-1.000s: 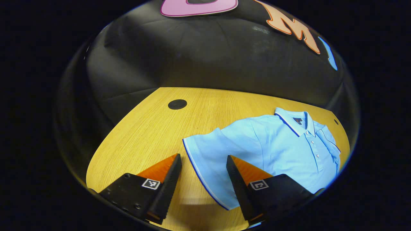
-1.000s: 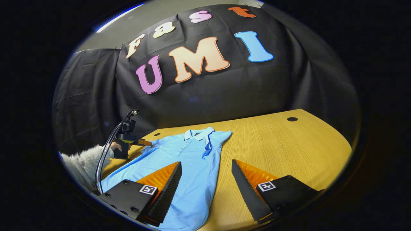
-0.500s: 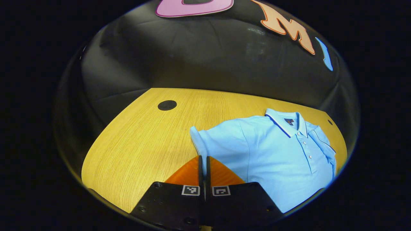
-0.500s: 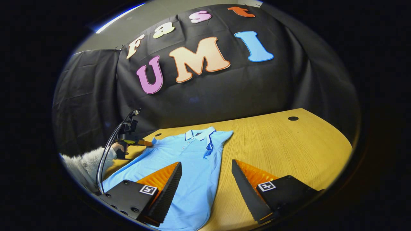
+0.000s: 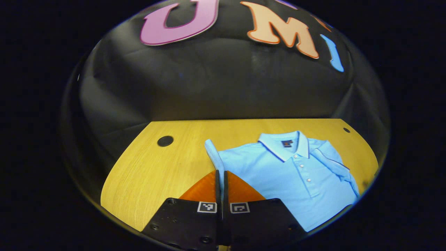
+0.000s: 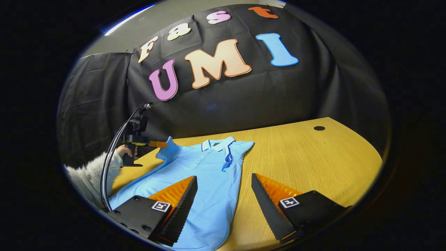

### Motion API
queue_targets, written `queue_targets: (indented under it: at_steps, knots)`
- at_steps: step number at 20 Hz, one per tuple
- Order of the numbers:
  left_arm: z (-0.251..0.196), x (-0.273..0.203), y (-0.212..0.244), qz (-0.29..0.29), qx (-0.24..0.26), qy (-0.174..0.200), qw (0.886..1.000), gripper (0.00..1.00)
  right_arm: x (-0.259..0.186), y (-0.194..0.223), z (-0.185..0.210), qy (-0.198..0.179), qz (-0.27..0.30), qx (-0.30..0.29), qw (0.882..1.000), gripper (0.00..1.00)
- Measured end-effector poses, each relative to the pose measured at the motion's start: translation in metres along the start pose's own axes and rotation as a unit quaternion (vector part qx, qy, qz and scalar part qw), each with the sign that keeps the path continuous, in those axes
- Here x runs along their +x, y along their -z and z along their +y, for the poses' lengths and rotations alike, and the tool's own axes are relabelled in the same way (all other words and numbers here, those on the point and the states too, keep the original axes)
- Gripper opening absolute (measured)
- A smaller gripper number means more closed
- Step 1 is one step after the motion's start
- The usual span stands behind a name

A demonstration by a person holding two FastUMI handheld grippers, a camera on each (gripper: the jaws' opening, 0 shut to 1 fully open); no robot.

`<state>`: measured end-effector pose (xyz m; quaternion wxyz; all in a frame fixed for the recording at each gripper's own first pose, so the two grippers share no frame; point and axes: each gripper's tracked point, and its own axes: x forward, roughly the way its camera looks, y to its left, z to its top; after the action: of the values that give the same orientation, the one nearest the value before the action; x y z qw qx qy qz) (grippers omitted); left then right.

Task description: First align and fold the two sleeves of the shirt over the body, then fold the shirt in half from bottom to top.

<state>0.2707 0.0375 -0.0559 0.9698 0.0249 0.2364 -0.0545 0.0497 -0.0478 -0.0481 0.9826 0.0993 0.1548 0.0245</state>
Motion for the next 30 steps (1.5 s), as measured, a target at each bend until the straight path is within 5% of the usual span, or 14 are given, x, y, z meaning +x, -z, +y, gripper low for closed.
queue_targets:
  at_steps: [4,10,15,21,25,30]
  knots:
    - [-0.063,0.019,-0.007,-0.002,0.044,0.035,0.998,0.00,0.002,-0.001,0.007,-0.006,0.002,-0.002,1.000,0.97]
    - [-0.110,0.040,0.013,0.023,0.029,0.088,0.995,0.06,0.002,0.003,0.018,-0.016,0.005,-0.011,1.000,0.97]
    - [-0.101,0.022,0.023,0.031,0.030,0.085,0.995,1.00,0.003,0.008,0.028,-0.022,0.010,-0.026,0.999,0.97]
    - [-0.072,-0.082,0.039,-0.002,0.021,0.082,0.996,0.98,-0.025,0.041,0.045,-0.034,0.036,-0.074,0.996,0.97]
    - [-0.056,-0.173,0.092,-0.005,0.041,0.071,0.997,0.98,-0.069,0.053,0.065,-0.053,0.041,-0.073,0.995,0.98]
    - [-0.047,-0.266,0.155,0.002,0.005,0.063,0.998,0.98,-0.113,0.087,0.078,-0.062,0.068,-0.074,0.993,0.97]
